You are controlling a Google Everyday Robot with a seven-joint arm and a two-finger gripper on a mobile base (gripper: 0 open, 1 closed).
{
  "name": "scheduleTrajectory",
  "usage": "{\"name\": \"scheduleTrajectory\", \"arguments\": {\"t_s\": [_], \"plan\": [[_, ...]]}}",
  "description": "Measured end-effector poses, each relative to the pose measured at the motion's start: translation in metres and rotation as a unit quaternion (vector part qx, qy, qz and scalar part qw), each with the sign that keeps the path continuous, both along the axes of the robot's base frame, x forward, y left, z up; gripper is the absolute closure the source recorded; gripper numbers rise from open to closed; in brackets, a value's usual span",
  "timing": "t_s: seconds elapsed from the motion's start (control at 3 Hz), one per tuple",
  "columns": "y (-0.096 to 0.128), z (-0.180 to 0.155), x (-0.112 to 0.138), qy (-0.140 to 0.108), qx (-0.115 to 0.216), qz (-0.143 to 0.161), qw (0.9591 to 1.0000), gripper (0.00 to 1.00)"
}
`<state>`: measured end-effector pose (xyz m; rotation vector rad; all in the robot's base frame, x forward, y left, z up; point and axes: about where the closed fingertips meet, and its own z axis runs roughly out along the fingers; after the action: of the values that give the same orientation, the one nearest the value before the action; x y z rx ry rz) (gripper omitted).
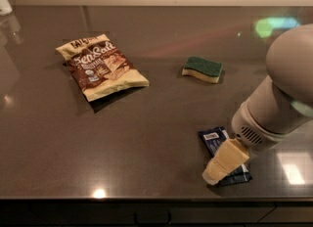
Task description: Move rxbar blueberry near brown chip bag
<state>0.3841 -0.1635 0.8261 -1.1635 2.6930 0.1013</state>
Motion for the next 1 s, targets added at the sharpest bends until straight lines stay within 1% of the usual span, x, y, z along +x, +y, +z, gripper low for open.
{"name": "scheduleTrajectory", "arguments": {"t_s": [0.33,1.0], "plan": [[0.0018,-0.0059,-0.0017,0.009,-0.002,-0.004,0.9999,0.18],[0.0045,-0.002,-0.0026,0.014,-0.001,-0.004,0.9999,0.64]]}}
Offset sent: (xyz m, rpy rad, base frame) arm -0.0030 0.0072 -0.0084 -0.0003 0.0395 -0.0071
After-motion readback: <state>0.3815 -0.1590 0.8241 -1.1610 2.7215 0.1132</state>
